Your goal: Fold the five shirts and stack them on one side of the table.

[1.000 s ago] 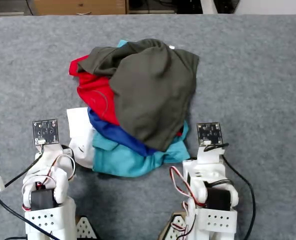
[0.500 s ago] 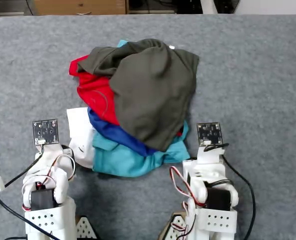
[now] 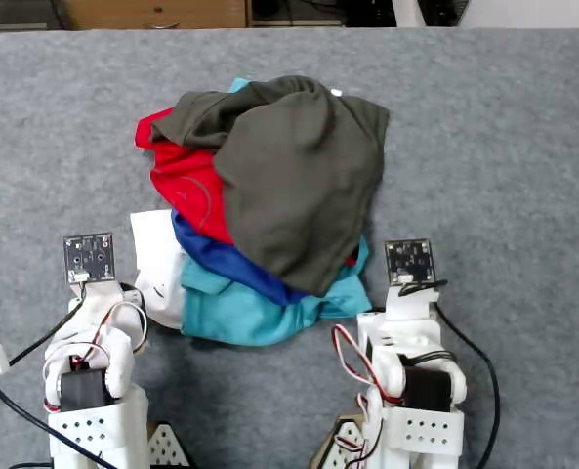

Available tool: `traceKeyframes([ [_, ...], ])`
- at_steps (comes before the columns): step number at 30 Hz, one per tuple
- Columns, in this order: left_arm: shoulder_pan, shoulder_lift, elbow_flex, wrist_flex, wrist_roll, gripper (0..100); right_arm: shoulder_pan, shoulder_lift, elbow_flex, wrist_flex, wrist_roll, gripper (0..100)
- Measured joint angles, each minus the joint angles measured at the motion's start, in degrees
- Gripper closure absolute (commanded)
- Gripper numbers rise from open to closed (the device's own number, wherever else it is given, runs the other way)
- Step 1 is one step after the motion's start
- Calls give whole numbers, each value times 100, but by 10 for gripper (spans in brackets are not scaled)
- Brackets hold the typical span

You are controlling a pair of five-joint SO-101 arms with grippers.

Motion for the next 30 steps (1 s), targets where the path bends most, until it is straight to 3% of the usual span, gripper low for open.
traceKeyframes([
  [25,0,0,0,0,0,971,-229,0,-26,-229,-44,996],
  [30,53,0,0,308,0,969,-229,0,-967,-413,-44,995],
])
